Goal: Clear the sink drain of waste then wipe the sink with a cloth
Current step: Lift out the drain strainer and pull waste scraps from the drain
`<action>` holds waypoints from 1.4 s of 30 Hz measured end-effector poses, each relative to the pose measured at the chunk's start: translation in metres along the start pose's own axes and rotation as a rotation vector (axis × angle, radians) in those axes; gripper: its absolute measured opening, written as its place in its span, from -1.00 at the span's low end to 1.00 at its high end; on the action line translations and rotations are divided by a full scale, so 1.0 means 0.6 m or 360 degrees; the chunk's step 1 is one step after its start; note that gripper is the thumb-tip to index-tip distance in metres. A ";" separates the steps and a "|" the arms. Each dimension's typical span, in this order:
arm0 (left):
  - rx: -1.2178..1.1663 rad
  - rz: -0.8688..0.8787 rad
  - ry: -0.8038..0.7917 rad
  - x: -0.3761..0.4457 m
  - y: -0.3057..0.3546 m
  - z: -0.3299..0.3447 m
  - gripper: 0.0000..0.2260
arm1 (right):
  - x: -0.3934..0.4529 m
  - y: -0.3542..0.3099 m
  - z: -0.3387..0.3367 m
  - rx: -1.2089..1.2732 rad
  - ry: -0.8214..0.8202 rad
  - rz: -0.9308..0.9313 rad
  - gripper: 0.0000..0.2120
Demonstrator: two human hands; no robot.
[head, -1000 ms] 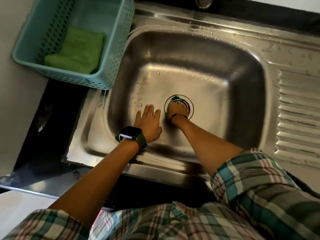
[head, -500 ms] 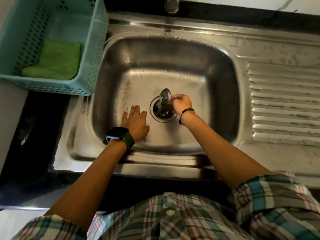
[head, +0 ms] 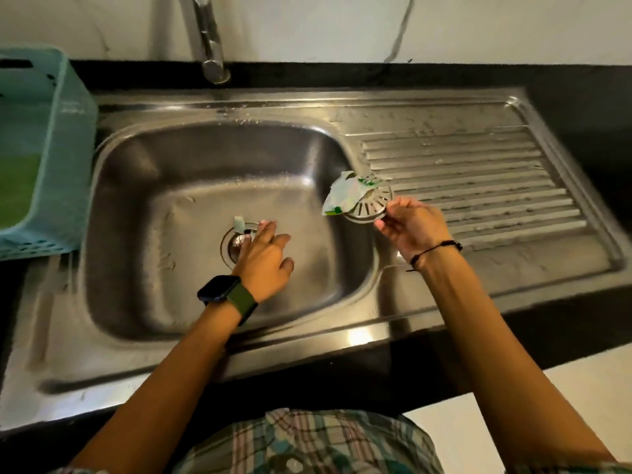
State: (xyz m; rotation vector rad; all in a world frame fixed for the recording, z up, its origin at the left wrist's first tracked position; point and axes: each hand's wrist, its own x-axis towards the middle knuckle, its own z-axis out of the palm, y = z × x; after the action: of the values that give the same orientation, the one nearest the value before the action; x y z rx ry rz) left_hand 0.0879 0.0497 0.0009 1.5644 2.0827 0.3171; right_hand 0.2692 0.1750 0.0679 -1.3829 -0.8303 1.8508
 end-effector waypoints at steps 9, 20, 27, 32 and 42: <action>-0.0290 0.0203 0.0610 0.008 0.061 -0.051 -0.63 | -0.022 0.034 0.042 -0.0094 -0.0159 0.0045 -0.76; -0.0475 0.0237 0.0921 -0.004 0.048 -0.062 -0.96 | -0.013 0.011 0.042 0.0064 0.0032 -0.0042 -0.75; -0.1247 -0.0177 0.0866 -0.004 0.031 -0.064 -0.92 | 0.023 -0.019 -0.011 0.0210 0.0428 -0.0174 -0.71; -0.1567 -0.0341 0.0816 -0.008 0.020 -0.063 -0.76 | 0.051 -0.030 -0.039 0.0047 0.0541 -0.0210 -0.72; -0.1819 -0.0387 0.0802 -0.007 0.011 -0.064 -0.77 | 0.086 -0.024 -0.088 -0.0805 0.0811 -0.0489 -0.67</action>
State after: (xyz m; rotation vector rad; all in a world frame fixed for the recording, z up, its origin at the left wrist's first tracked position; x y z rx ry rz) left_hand 0.0739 0.0524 0.0371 0.5512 1.7658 1.5828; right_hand 0.3114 0.2306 0.0395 -1.8050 -1.1958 1.0175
